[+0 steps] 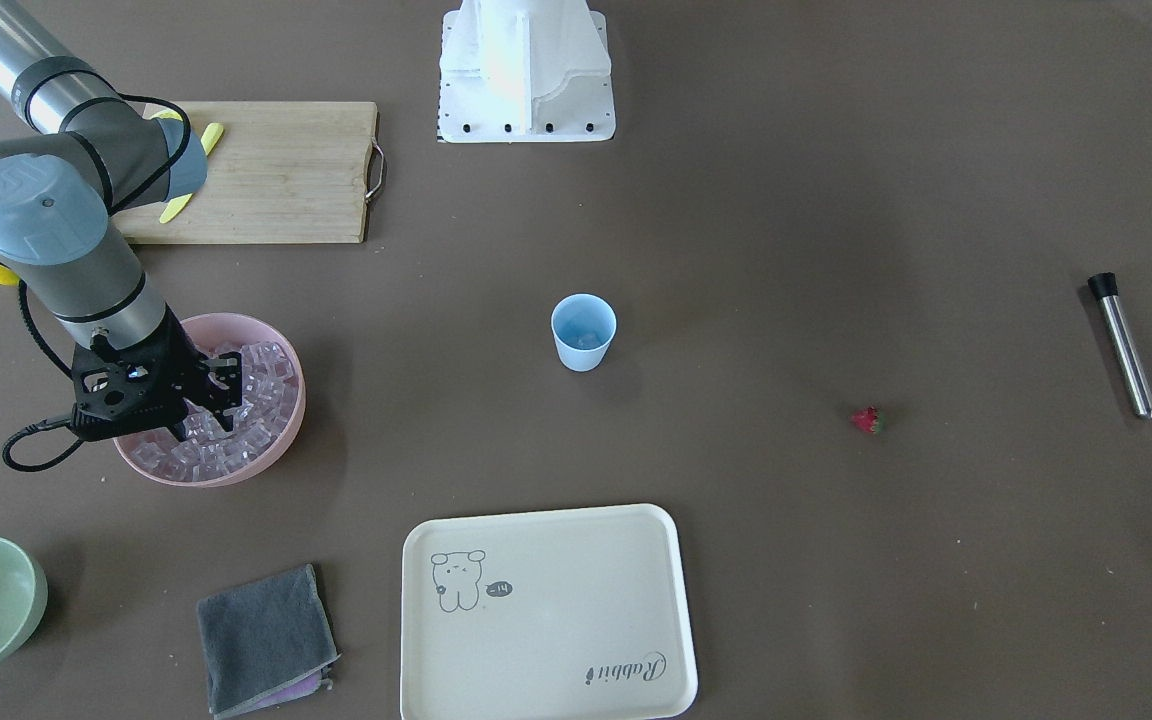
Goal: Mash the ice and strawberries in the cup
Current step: 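Grasp more ice cubes from the pink bowl with the right gripper, then carry the ice with the right gripper to the light-blue cup and release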
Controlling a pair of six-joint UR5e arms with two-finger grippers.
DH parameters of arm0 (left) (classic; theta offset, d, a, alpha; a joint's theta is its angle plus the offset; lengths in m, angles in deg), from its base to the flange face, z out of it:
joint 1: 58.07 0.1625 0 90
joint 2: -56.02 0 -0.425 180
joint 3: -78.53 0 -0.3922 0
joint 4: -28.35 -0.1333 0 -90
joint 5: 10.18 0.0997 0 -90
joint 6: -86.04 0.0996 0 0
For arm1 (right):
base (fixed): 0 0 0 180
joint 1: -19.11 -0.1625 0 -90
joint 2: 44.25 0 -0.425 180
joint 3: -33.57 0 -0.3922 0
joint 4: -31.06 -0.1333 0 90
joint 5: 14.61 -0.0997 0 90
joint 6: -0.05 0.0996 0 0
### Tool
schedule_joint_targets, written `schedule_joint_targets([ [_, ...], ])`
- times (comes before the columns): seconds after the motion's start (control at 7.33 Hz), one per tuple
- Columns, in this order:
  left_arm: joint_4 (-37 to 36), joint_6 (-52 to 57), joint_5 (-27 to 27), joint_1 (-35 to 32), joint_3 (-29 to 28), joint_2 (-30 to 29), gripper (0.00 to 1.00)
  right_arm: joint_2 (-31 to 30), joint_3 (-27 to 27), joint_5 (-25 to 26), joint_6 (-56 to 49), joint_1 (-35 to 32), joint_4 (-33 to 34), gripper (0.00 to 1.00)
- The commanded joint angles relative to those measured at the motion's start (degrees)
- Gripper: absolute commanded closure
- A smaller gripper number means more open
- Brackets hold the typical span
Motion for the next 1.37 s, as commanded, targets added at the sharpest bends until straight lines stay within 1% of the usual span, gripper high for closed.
schedule_joint_targets([
  [0.0,0.03,0.06,0.0,-0.09,0.12,0.09,0.02,0.24,-4.29,-1.05,0.0,-0.93,2.94,0.89],
  [0.14,0.03,-0.02,0.0,0.0,0.21,0.18,0.02,3.2,-5.98,-4.28,0.35,-1.81,5.67,0.98],
  [0.27,0.03,-0.11,0.0,0.0,0.12,0.09,0.02,8.71,-6.52,-4.57,3.4,-1.64,12.31,0.99],
  [0.41,0.03,-0.11,0.0,0.0,0.12,0.09,0.02,14.86,-6.18,-3.97,8.47,0.19,17.6,0.99],
  [0.55,0.03,-0.11,0.0,0.0,0.03,0.09,0.02,19.88,-5.65,-1.61,14.35,3.69,19.65,0.99],
  [0.68,0.03,-0.11,0.0,0.0,0.03,0.0,0.02,25.76,-2.95,4.42,21.46,8.51,20.19,0.99],
  [0.82,0.38,-0.11,0.0,0.09,-0.05,-0.17,0.02,32.35,2.13,7.52,27.1,12.3,20.81,0.99],
  [0.96,0.38,-0.29,0.0,1.05,-0.66,-0.61,0.02,37.37,8.27,12.34,30.55,15.81,20.64,0.99],
  [1.09,0.56,-0.29,0.0,1.49,-0.76,-0.79,0.02,41.95,14.77,13.61,31.19,18.2,20.38,0.99],
  [1.23,0.99,-0.29,0.09,1.67,-0.76,-1.22,0.02,42.08,16.05,15.45,32.24,19.44,20.2,0.99],
])
